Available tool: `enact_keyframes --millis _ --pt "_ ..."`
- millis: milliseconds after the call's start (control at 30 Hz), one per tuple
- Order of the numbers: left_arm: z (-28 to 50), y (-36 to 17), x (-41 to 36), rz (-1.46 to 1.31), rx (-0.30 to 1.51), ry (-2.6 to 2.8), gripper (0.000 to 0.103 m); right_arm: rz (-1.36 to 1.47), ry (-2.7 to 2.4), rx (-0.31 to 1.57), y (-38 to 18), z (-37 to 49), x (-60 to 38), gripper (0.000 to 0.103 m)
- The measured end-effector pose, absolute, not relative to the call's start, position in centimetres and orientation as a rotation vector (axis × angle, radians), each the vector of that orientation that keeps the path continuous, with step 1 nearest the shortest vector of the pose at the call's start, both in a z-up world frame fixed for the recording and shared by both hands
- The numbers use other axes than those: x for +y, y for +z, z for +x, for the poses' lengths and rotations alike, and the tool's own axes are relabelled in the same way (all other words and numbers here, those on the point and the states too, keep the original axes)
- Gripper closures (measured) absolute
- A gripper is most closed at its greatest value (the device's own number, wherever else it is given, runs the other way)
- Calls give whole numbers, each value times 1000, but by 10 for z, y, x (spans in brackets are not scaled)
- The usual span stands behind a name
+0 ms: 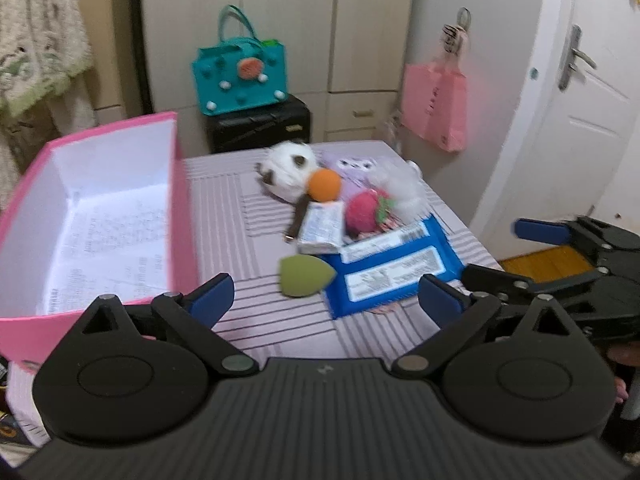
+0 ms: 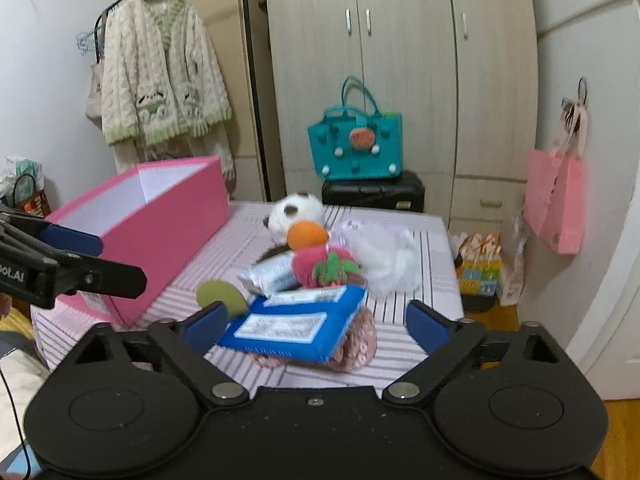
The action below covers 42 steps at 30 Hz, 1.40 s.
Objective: Organize soft objects
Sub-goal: 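Move the left tool to the blue wet-wipes pack and close on it, then lift the blue wet-wipes pack with the left tool and carry it over the pink box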
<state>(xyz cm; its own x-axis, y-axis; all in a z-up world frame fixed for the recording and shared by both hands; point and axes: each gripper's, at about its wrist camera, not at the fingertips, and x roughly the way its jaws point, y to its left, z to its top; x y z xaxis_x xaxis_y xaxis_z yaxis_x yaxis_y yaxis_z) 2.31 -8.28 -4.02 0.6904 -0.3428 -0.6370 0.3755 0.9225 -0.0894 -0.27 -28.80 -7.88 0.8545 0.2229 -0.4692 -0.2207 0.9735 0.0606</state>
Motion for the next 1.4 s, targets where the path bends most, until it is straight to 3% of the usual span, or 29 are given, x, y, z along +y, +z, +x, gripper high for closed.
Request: enact_keyframes --millis 300,567,633,733,1000,1233,1400 --pt "51 -78 -102 -88 809 -514 26 51 287 598 -110 23 -305 32" --pt "81 -105 -101 -188 888 -471 36 104 311 633 -120 48 -310 54" --pt "86 -110 -99 -202 906 -453 39 112 316 644 -121 54 -309 73" --pt "93 -117 -97 -235 938 -453 39 123 322 668 -124 61 -310 80" --pt "106 -129 -97 -292 947 -452 39 214 280 680 -130 60 -330 85" --pt "106 -132 -101 -315 931 -479 40 230 288 721 -134 65 -329 77" --pt "105 -131 -103 -269 940 -485 55 216 278 758 -139 67 -325 77"
